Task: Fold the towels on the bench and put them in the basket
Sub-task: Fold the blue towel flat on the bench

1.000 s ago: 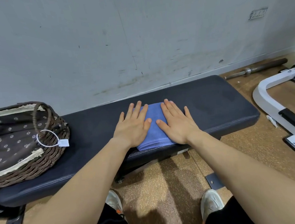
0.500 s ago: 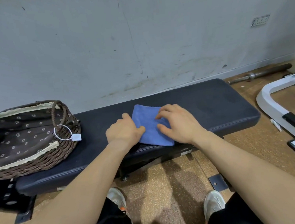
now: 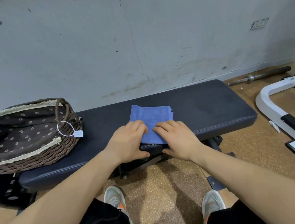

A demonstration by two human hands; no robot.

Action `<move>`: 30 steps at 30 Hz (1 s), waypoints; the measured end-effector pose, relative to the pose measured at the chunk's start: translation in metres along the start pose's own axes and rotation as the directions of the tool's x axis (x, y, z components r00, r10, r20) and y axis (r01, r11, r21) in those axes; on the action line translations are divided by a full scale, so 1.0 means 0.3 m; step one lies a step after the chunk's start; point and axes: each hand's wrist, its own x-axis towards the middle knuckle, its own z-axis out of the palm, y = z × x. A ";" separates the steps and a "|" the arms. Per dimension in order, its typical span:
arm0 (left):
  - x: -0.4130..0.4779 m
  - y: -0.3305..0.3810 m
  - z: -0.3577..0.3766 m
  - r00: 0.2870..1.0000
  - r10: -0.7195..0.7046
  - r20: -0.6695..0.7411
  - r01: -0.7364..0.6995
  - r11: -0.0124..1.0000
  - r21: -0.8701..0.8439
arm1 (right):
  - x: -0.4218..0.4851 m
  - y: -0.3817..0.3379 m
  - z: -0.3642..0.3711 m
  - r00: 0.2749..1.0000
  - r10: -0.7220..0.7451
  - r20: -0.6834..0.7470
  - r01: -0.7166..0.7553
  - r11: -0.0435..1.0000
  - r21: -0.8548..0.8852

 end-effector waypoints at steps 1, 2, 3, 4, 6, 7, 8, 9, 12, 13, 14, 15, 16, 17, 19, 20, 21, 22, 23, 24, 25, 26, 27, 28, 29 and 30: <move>-0.015 0.008 0.006 0.999 0.021 -0.036 -0.019 0.998 0.067 | -0.011 -0.003 0.008 1.000 -0.018 -0.025 0.018 1.000 -0.012; -0.029 0.016 0.013 0.997 0.035 -0.069 -0.026 0.993 0.117 | -0.023 -0.006 0.018 0.998 -0.038 -0.049 0.037 0.999 -0.022; -0.040 0.024 0.019 0.993 0.047 -0.104 -0.032 0.989 0.142 | -0.035 -0.009 0.025 0.995 -0.057 -0.076 0.055 0.998 -0.030; -0.051 0.031 0.028 0.989 0.059 -0.139 -0.038 0.988 0.148 | -0.044 -0.011 0.030 0.992 -0.071 -0.106 0.068 0.997 -0.033; -0.073 0.036 0.037 0.980 0.070 -0.186 -0.050 0.993 0.111 | -0.054 -0.011 0.026 0.984 -0.087 -0.154 0.084 0.996 -0.022; -0.082 0.032 0.035 0.979 0.071 -0.191 -0.057 0.995 0.078 | -0.055 -0.010 0.019 0.982 -0.092 -0.164 0.092 0.996 -0.005; -0.091 0.026 0.028 0.980 0.067 -0.189 -0.061 0.997 0.040 | -0.055 -0.008 0.008 0.982 -0.093 -0.164 0.098 0.995 0.023; -0.100 0.018 0.018 0.980 0.056 -0.190 -0.057 0.998 -0.002 | -0.054 -0.005 -0.004 0.984 -0.089 -0.152 0.099 0.993 0.058; -0.118 0.000 -0.007 0.981 0.012 -0.195 -0.033 0.994 -0.105 | -0.044 0.006 -0.048 0.995 -0.055 -0.081 0.068 0.984 0.167; -0.121 -0.003 -0.013 0.982 -0.013 -0.189 -0.014 0.990 -0.141 | -0.043 0.010 -0.061 0.998 -0.024 -0.059 0.036 0.973 0.228; -0.124 -0.005 -0.018 0.982 -0.053 -0.179 0.017 0.981 -0.195 | -0.043 0.016 -0.069 0.999 0.017 -0.035 -0.006 0.953 0.301; -0.125 -0.005 -0.024 0.981 -0.105 -0.164 0.059 0.962 -0.267 | -0.043 0.024 -0.075 0.998 0.055 -0.012 -0.047 0.928 0.371; -0.125 -0.007 -0.028 0.977 -0.163 -0.137 0.107 0.930 -0.351 | -0.044 0.033 -0.079 0.996 0.086 0.010 -0.082 0.900 0.427; -0.122 -0.012 -0.032 0.972 -0.212 -0.099 0.151 0.892 -0.425 | -0.044 0.044 -0.079 0.993 0.114 0.035 -0.117 0.873 0.474; -0.111 -0.031 -0.034 0.965 -0.261 -0.037 0.208 0.840 -0.501 | -0.043 0.069 -0.075 0.983 0.165 0.080 -0.182 0.815 0.550; -0.104 -0.043 -0.033 0.959 -0.282 -0.014 0.233 0.817 -0.528 | -0.041 0.080 -0.070 0.977 0.193 0.095 -0.212 0.791 0.574; -0.095 -0.056 -0.030 0.950 -0.311 0.007 0.261 0.788 -0.558 | -0.038 0.090 -0.066 0.969 0.222 0.104 -0.240 0.770 0.591; -0.086 -0.066 -0.026 0.939 -0.344 0.026 0.292 0.751 -0.592 | -0.034 0.097 -0.064 0.962 0.251 0.108 -0.264 0.752 0.604; -0.074 -0.074 -0.022 0.925 -0.378 0.045 0.322 0.713 -0.623 | -0.029 0.103 -0.063 0.955 0.275 0.107 -0.281 0.737 0.615; -0.063 -0.077 -0.021 0.911 -0.409 0.060 0.348 0.679 -0.646 | -0.022 0.104 -0.063 0.950 0.295 0.104 -0.293 0.722 0.627; -0.050 -0.079 -0.018 0.897 -0.436 0.070 0.370 0.657 -0.657 | -0.014 0.104 -0.064 0.943 0.317 0.099 -0.304 0.706 0.640; -0.038 -0.079 -0.016 0.885 -0.459 0.073 0.387 0.641 -0.663 | -0.004 0.101 -0.064 0.935 0.345 0.087 -0.315 0.690 0.652; -0.025 -0.079 -0.015 0.873 -0.483 0.072 0.403 0.629 -0.664 | 0.006 0.099 -0.064 0.923 0.379 0.071 -0.327 0.672 0.664; -0.012 -0.079 -0.015 0.858 -0.509 0.069 0.421 0.620 -0.662 | 0.018 0.095 -0.064 0.906 0.419 0.057 -0.343 0.649 0.679; 0.000 -0.079 -0.014 0.841 -0.537 0.065 0.439 0.609 -0.660 | 0.030 0.093 -0.062 0.888 0.457 0.047 -0.359 0.626 0.692; 0.011 -0.077 -0.012 0.823 -0.565 0.060 0.457 0.595 -0.661 | 0.041 0.093 -0.057 0.869 0.492 0.042 -0.377 0.606 0.700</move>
